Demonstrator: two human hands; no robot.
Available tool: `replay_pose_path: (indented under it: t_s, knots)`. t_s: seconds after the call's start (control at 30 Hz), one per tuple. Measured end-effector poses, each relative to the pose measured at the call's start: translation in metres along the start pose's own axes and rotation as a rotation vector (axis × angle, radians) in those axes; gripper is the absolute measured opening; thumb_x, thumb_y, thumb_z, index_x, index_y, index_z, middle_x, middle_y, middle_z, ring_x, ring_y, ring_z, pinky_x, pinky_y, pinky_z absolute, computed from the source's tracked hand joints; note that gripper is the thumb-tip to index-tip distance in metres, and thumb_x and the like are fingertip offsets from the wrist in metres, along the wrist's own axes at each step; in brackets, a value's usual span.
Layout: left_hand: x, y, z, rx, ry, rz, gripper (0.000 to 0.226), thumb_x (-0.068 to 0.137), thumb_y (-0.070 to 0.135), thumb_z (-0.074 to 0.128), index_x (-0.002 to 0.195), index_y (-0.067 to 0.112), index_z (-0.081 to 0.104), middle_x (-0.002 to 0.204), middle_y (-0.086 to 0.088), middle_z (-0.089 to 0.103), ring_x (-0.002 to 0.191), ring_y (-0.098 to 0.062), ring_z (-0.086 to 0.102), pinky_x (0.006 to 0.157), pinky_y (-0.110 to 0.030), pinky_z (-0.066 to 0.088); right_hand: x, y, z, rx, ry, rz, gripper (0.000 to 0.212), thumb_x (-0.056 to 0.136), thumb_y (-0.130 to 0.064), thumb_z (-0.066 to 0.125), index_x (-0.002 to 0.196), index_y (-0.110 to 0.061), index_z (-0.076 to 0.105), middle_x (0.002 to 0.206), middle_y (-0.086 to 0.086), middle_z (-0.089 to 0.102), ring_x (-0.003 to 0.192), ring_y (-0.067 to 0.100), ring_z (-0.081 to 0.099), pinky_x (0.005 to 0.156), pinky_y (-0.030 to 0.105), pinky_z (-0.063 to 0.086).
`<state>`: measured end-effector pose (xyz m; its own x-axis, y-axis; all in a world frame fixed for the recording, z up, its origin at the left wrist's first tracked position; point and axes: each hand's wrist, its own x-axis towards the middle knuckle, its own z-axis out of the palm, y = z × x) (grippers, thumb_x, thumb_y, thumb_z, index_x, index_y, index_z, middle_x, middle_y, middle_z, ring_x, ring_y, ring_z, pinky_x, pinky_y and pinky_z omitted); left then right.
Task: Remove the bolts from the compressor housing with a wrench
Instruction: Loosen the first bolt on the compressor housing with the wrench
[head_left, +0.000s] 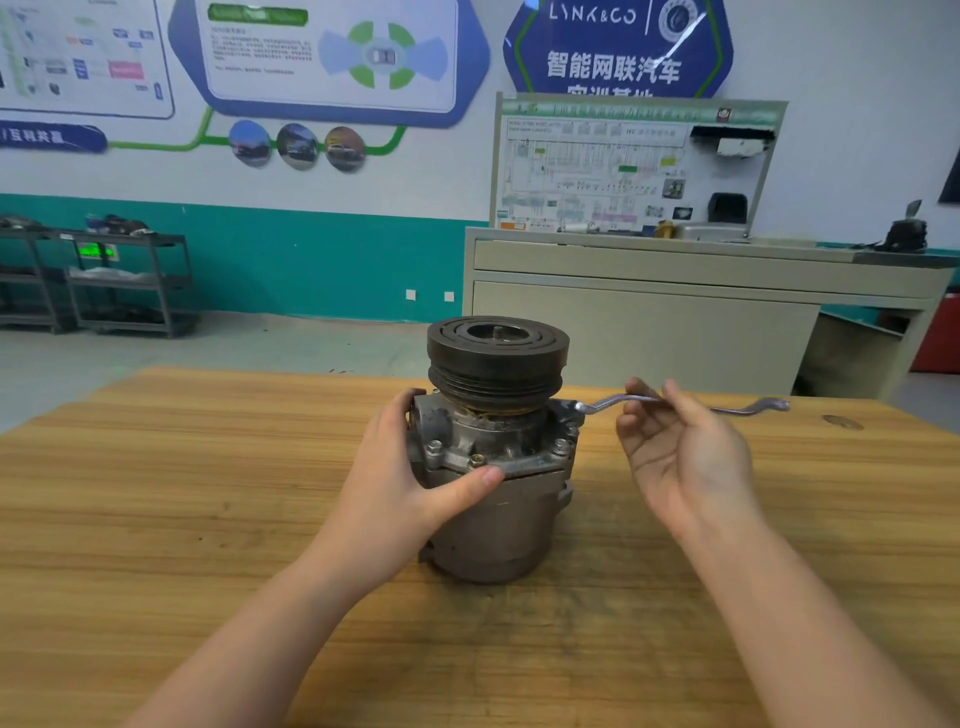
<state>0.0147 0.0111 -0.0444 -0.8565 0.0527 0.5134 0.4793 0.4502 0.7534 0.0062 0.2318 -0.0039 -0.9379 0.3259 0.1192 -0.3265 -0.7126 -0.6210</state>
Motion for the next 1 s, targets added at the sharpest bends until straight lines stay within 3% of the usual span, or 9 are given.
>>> replay_pose_path:
  t_s: [0.1, 0.27, 0.37, 0.47, 0.6, 0.7, 0.8, 0.9, 1.0]
  knots:
    - [0.0, 0.001, 0.0, 0.003, 0.004, -0.005, 0.121, 0.047, 0.085, 0.063, 0.146, 0.028, 0.024, 0.134, 0.018, 0.04, 0.117, 0.005, 0.042, 0.094, -0.014, 0.033, -0.011, 0.001, -0.001, -0.153, -0.001, -0.268, 0.015, 0.103, -0.021, 0.041, 0.092, -0.013, 0.047, 0.064, 0.006, 0.07, 0.048, 0.012, 0.062, 0.047, 0.021, 0.051]
    - [0.003, 0.003, -0.002, 0.0, 0.008, 0.0, 0.115, 0.046, 0.077, 0.068, 0.142, 0.029, 0.027, 0.121, 0.028, 0.04, 0.1, 0.032, 0.035, 0.072, 0.003, 0.035, -0.029, 0.008, 0.004, -0.4, -0.091, -0.561, 0.012, 0.098, -0.026, 0.047, 0.087, -0.021, 0.046, 0.069, 0.006, 0.071, 0.045, 0.014, 0.06, 0.047, 0.024, 0.051]
    - [0.002, 0.002, -0.002, 0.008, 0.014, -0.001, 0.114, 0.047, 0.074, 0.07, 0.142, 0.027, 0.028, 0.127, 0.02, 0.042, 0.1, 0.032, 0.036, 0.07, 0.004, 0.036, -0.038, 0.012, 0.002, -0.568, -0.261, -0.743, 0.01, 0.093, -0.032, 0.051, 0.086, -0.025, 0.049, 0.075, 0.007, 0.069, 0.05, 0.016, 0.063, 0.052, 0.027, 0.054]
    - [0.002, 0.003, -0.001, 0.014, 0.026, -0.001, 0.116, 0.046, 0.075, 0.069, 0.142, 0.027, 0.027, 0.127, 0.019, 0.041, 0.1, 0.032, 0.036, 0.069, 0.006, 0.035, -0.045, 0.015, -0.002, -0.799, -0.47, -0.967, 0.02, 0.096, -0.039, 0.051, 0.09, -0.02, 0.056, 0.069, -0.002, 0.064, 0.06, 0.007, 0.064, 0.058, 0.02, 0.052]
    - [0.003, 0.0, 0.0, 0.024, 0.022, 0.0, 0.115, 0.046, 0.074, 0.07, 0.142, 0.022, 0.031, 0.133, 0.012, 0.047, 0.112, 0.005, 0.047, 0.078, -0.004, 0.037, -0.049, 0.028, -0.003, -1.064, -0.639, -1.288, 0.021, 0.09, -0.029, 0.064, 0.093, -0.011, 0.055, 0.079, -0.005, 0.054, 0.065, 0.006, 0.052, 0.06, 0.015, 0.045]
    - [0.004, -0.001, -0.001, 0.004, 0.022, 0.004, 0.113, 0.047, 0.073, 0.072, 0.14, 0.023, 0.033, 0.131, 0.012, 0.047, 0.11, 0.006, 0.048, 0.077, -0.003, 0.038, -0.059, 0.04, 0.002, -0.926, -0.477, -1.094, 0.019, 0.092, -0.047, 0.054, 0.101, -0.032, 0.048, 0.073, -0.008, 0.055, 0.064, 0.007, 0.057, 0.053, 0.012, 0.043]
    - [0.003, 0.001, -0.002, -0.008, 0.016, 0.01, 0.112, 0.046, 0.075, 0.07, 0.14, 0.028, 0.03, 0.124, 0.021, 0.044, 0.103, 0.028, 0.04, 0.07, 0.004, 0.037, -0.057, 0.036, 0.002, -0.609, -0.317, -0.849, 0.009, 0.093, -0.039, 0.047, 0.096, -0.047, 0.047, 0.068, -0.001, 0.062, 0.051, 0.003, 0.054, 0.047, 0.013, 0.039]
    - [0.002, 0.001, -0.002, -0.005, 0.01, 0.005, 0.112, 0.047, 0.075, 0.07, 0.14, 0.03, 0.029, 0.123, 0.025, 0.043, 0.1, 0.034, 0.035, 0.068, 0.004, 0.036, -0.04, 0.021, -0.001, -0.415, -0.221, -0.585, 0.017, 0.093, -0.022, 0.043, 0.087, -0.034, 0.052, 0.058, 0.003, 0.062, 0.036, 0.012, 0.044, 0.039, 0.016, 0.035]
    - [0.003, 0.001, -0.002, -0.013, 0.01, 0.003, 0.11, 0.047, 0.073, 0.071, 0.14, 0.03, 0.029, 0.122, 0.026, 0.043, 0.099, 0.034, 0.036, 0.069, 0.006, 0.035, -0.015, 0.01, 0.001, -0.237, -0.083, -0.181, 0.017, 0.095, -0.005, 0.038, 0.086, -0.014, 0.049, 0.048, 0.005, 0.058, 0.029, 0.013, 0.037, 0.036, 0.014, 0.03]
